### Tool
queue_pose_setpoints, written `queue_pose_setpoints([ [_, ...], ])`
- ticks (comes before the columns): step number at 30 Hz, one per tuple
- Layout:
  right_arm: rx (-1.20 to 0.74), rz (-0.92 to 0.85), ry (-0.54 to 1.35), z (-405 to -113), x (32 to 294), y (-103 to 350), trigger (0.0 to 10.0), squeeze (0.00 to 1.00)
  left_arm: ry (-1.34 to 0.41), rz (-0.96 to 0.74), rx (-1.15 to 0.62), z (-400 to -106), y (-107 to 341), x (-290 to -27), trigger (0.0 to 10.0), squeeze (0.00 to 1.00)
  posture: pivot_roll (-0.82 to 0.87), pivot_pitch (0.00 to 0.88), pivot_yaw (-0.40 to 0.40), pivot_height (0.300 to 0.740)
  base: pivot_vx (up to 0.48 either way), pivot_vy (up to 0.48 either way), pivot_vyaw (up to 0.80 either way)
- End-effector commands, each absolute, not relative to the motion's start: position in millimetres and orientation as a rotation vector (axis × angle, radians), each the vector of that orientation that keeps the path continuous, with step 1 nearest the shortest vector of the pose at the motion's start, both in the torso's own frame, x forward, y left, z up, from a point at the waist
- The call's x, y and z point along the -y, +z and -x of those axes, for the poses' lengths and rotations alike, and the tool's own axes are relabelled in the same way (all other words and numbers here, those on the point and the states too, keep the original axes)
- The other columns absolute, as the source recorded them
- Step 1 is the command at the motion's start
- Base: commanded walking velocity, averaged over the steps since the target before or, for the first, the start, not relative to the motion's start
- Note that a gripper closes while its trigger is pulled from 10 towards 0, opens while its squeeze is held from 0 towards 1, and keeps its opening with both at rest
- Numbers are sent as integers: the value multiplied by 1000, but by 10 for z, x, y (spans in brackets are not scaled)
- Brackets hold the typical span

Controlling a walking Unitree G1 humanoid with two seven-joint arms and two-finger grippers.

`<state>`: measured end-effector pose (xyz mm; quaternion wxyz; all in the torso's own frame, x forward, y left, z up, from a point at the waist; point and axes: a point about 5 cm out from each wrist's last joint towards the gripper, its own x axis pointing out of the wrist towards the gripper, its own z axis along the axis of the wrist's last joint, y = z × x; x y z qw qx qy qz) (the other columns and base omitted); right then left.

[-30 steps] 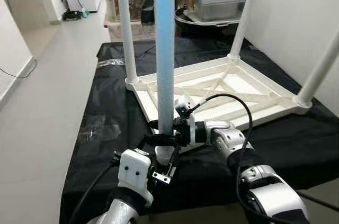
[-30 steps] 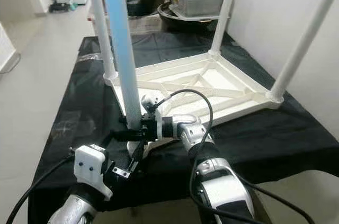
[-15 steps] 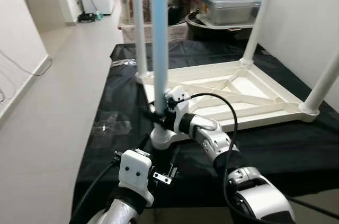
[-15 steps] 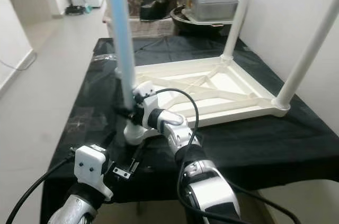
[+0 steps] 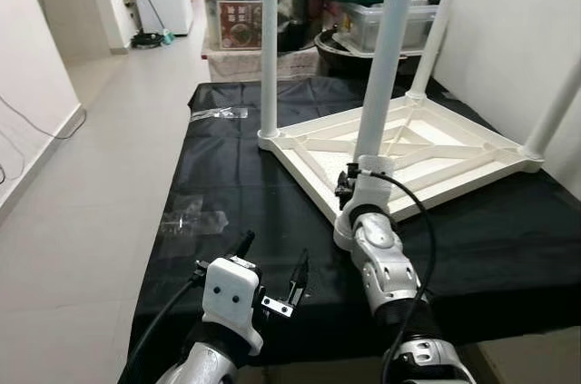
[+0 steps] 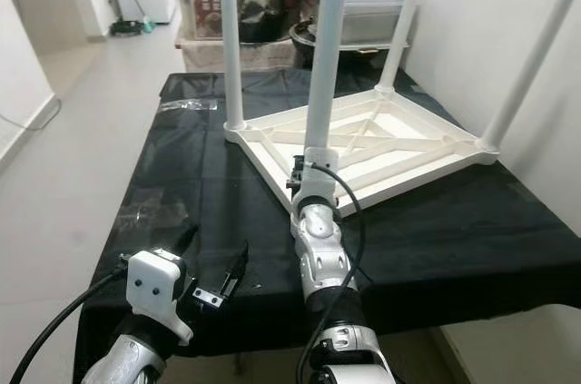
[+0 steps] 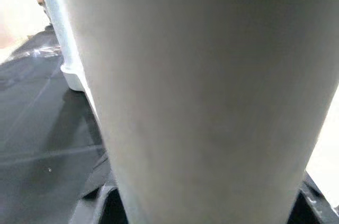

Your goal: Building children table

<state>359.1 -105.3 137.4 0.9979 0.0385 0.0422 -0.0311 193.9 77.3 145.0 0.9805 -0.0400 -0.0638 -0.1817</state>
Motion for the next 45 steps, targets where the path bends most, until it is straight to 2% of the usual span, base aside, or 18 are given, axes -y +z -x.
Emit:
queue_pose_setpoints([
  [1, -93, -140, -16, -3602, 871, 1387, 10000, 1000, -366, 77, 106, -1942, 1402, -775, 10000, 0, 49, 0, -15, 740, 0, 0, 0],
  [5, -43, -142, 23, -3628, 896, 1456, 10000, 1000, -364, 78, 106, -1940, 1402, -775, 10000, 0, 49, 0, -15, 740, 0, 0, 0],
  [6, -69, -186, 140, -3662, 860, 1460, 10000, 0, -364, 78, 105, -1940, 1400, -776, 10000, 0, 49, 0, -15, 740, 0, 0, 0],
  [8, -77, -199, 178, -3666, 844, 1466, 10000, 0, -364, 78, 105, -1940, 1400, -777, 10000, 0, 49, 0, -15, 740, 0, 0, 0],
  [11, -136, -252, 496, -3660, 730, 1472, 10000, 0, -364, 79, 105, -1937, 1400, -775, 10000, 0, 47, 0, -10, 740, 0, 0, 0],
  [14, -143, -210, 686, -3634, 733, 1476, 10000, 0, -364, 79, 105, -1937, 1400, -775, 10000, 0, 47, 0, -10, 740, 0, 0, 0],
  [16, -143, -210, 686, -3634, 733, 1476, 10000, 0, -364, 79, 105, -1937, 1400, -775, 10000, 0, 47, 0, -10, 740, 0, 0, 0],
  [20, -187, -134, 1068, -3563, 792, 1492, 10000, 0, -363, 77, 105, -1945, 1396, -787, 10000, 0, 77, 0, -8, 740, 0, 0, 0],
  [25, -228, -171, 1347, -3494, 770, 1546, 10000, 0, -367, 66, 105, -1956, 1397, -781, 10000, 0, 101, 0, -32, 740, 0, 0, 0],
  [32, -241, -182, 1444, -3481, 689, 1585, 10000, 0, -363, 63, 107, -1951, 1401, -786, 10000, 0, 106, 0, -40, 740, 0, 0, 0],
  [33, -243, -178, 1460, -3484, 660, 1592, 9176, 0, -361, 63, 107, -1952, 1402, -788, 10000, 0, 106, 0, -40, 740, 0, 0, 0],
  [34, -243, -177, 1464, -3484, 621, 1591, 0, 0, -361, 64, 107, -1951, 1400, -787, 10000, 0, 108, 0, -43, 740, 0, 0, 0],
  [37, -234, -166, 1463, -3483, 596, 1582, 0, 0, -362, 64, 105, -1948, 1395, -785, 10000, 0, 109, 0, -43, 740, 0, 0, 0],
  [39, -201, -126, 1309, -3541, 579, 1526, 0, 0, -361, 64, 103, -1940, 1388, -780, 10000, 0, 109, 0, -44, 740, 0, 0, 0],
  [41, -197, -121, 1281, -3554, 584, 1517, 0, 0, -361, 64, 102, -1939, 1387, -780, 10000, 0, 109, 0, -44, 740, 0, 0, 0],
  [42, -191, -107, 1128, -3621, 618, 1491, 0, 0, -359, 64, 102, -1937, 1386, -783, 10000, 0, 106, 0, -42, 740, 0, 0, 0],
  [43, -191, -107, 1128, -3621, 618, 1491, 0, 0, -359, 64, 102, -1937, 1386, -783, 10000, 0, 106, 0, -42, 740, 0, 0, 0],
  [45, -163, -59, 803, -3735, 765, 1452, 0, 0, -358, 66, 100, -1936, 1382, -785, 10000, 0, 106, 0, -42, 740, 0, 0, 0],
])
